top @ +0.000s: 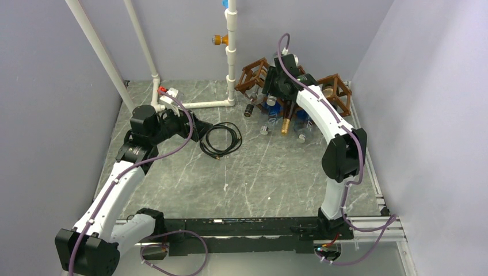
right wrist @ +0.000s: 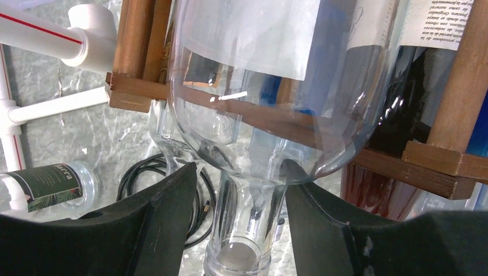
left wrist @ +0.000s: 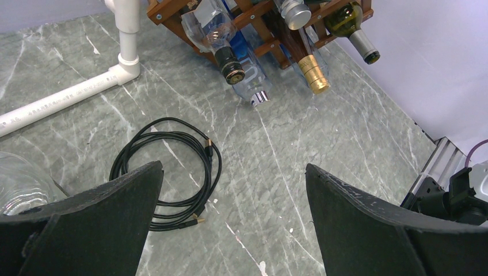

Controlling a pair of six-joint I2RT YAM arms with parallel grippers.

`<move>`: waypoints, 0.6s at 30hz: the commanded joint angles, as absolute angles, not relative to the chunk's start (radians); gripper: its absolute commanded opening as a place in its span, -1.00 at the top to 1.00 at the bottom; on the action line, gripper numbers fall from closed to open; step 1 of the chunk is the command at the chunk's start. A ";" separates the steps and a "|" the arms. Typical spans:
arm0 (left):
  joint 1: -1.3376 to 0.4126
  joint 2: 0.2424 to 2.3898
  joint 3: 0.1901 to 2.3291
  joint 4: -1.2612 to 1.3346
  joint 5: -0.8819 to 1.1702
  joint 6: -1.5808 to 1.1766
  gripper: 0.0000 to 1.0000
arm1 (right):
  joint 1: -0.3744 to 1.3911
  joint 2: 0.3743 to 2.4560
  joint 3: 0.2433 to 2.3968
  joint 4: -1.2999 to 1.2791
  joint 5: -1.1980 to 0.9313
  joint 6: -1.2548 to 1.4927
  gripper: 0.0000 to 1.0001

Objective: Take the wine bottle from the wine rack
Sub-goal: Pick up the wine bottle from the wine rack.

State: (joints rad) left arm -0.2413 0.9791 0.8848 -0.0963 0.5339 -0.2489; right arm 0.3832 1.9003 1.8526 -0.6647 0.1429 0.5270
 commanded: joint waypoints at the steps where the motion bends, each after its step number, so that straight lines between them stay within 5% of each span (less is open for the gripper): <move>1: -0.236 0.968 0.926 -0.089 0.541 -0.233 -0.99 | 0.379 1.915 1.910 -0.663 0.122 0.547 -0.19; 18: -0.235 0.968 0.925 -0.087 0.543 -0.235 -0.99 | 0.378 1.930 1.906 -0.660 0.097 0.552 -0.06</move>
State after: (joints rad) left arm -0.2394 0.9791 0.8852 -0.0959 0.5339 -0.2489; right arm 0.3809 1.9293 1.8679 -0.6903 0.1204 0.5373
